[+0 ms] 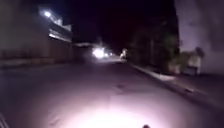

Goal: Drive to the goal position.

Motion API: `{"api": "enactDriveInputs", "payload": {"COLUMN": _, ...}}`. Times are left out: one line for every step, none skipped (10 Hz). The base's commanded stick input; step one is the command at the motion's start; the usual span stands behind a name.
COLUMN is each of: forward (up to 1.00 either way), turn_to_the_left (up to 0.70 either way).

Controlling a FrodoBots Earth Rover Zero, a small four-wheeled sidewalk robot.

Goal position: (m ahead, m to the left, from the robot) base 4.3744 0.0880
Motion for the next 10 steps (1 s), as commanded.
{"api": "enactDriveInputs", "payload": {"forward": 0.7, "turn_to_the_left": 0.0}}
{"api": "enactDriveInputs", "payload": {"forward": 0.7, "turn_to_the_left": 0.0}}
{"api": "enactDriveInputs", "payload": {"forward": 0.7, "turn_to_the_left": 0.0}}
{"api": "enactDriveInputs", "payload": {"forward": 0.7, "turn_to_the_left": 0.0}}
{"api": "enactDriveInputs", "payload": {"forward": 0.7, "turn_to_the_left": 0.0}}
{"api": "enactDriveInputs", "payload": {"forward": 0.7, "turn_to_the_left": 0.0}}
{"api": "enactDriveInputs", "payload": {"forward": 0.7, "turn_to_the_left": 0.0}}
{"api": "enactDriveInputs", "payload": {"forward": 0.7, "turn_to_the_left": 0.0}}
{"api": "enactDriveInputs", "payload": {"forward": 0.7, "turn_to_the_left": 0.0}}
{"api": "enactDriveInputs", "payload": {"forward": 0.7, "turn_to_the_left": 0.0}}
